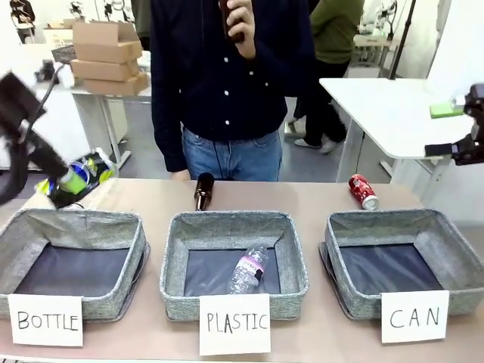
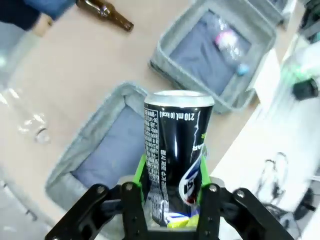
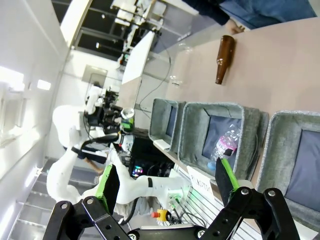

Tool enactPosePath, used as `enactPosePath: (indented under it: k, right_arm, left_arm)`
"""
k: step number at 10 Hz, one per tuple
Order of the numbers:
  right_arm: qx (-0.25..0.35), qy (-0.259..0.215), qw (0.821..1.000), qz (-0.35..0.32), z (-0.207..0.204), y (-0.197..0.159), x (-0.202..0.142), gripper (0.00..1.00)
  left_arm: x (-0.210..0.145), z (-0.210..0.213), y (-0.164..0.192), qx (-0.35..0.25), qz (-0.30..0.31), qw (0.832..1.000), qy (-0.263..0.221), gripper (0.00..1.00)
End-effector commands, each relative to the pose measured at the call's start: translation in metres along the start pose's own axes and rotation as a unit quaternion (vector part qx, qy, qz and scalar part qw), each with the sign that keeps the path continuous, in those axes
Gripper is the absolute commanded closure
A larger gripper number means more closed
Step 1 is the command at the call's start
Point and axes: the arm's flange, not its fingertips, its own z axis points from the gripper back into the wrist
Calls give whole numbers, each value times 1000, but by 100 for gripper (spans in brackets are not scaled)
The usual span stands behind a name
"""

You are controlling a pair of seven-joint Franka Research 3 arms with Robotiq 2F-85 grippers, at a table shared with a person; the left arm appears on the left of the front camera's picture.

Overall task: Sort the can waste into the basket.
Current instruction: Pick up the can waste from the table and place it in the right Fabric basket.

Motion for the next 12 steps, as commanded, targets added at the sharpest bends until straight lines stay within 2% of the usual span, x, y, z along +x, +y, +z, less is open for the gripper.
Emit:
enactPosePath:
  k: [1,4,5,6,7,8,9,10,11,12]
  right_arm:
    - [11,-5,1000,12,-2,-1,3,0]
    - [11,-5,1000,12,-2,-1,3,0]
    - [11,-5,1000,12,-2,-1,3,0]
    - [0,1,1000,-1,0,-1,0,0]
    - [-33,-23,999,14,25,14,-1,0]
    - [-81,-50,995,4,59,14,-11,0]
    - [-144,-52,988,-10,93,4,-29,0]
    - [-181,-50,982,-20,126,-11,-51,0]
    - [-225,-56,972,-46,151,-29,-76,0]
    - [-221,-49,973,-51,170,-48,-103,0]
  left_arm:
    - [29,-5,20,-13,31,999,13,58]
    - [29,-5,20,-13,31,999,13,58]
    - [12,-6,8,-8,16,1000,7,57]
    - [53,-23,-5,-35,-59,997,-35,57]
    - [105,-41,-32,-52,-135,988,-53,57]
    - [166,-63,-72,-62,-233,969,-54,57]
    - [215,-83,-113,-70,-307,948,-54,57]
    - [259,-103,-159,-68,-369,925,-58,57]
    - [301,-125,-208,-90,-435,894,-63,57]
    - [342,-158,-265,-75,-486,867,-82,57]
